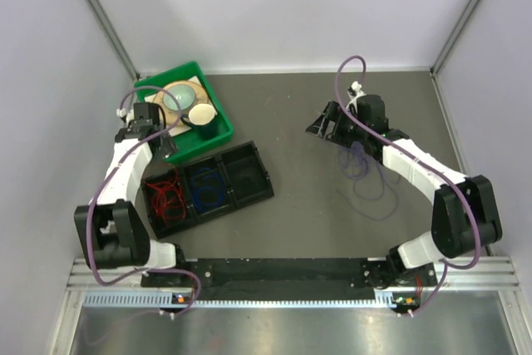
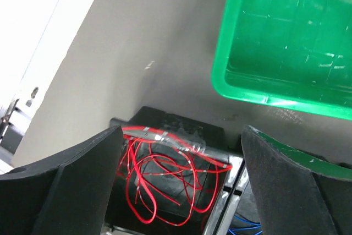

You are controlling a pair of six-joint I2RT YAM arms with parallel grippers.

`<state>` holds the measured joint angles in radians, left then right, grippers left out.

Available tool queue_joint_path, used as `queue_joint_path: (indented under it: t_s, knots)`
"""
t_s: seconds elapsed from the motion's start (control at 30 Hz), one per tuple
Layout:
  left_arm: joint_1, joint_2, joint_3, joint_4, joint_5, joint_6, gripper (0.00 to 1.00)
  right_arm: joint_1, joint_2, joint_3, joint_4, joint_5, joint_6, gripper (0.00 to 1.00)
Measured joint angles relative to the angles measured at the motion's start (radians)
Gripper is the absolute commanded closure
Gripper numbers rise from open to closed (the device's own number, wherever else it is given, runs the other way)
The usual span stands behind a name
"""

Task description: Untangle the cables

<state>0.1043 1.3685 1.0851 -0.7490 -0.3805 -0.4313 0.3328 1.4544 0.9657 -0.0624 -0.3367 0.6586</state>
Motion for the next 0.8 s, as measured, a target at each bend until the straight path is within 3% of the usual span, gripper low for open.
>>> queue_joint_path:
  t_s: [0.37,0.8]
  knots:
    - [0.000,0.106,0.024,0.011,0.152,0.035,0.27,0.000,0.043,0.000,0.014,-0.026,0.000,0.14]
    - [0.000,-0.063,-0.068,-0.055,0.172,0.032,0.27,0.000,0.073,0.005,0.022,-0.036,0.000,0.15]
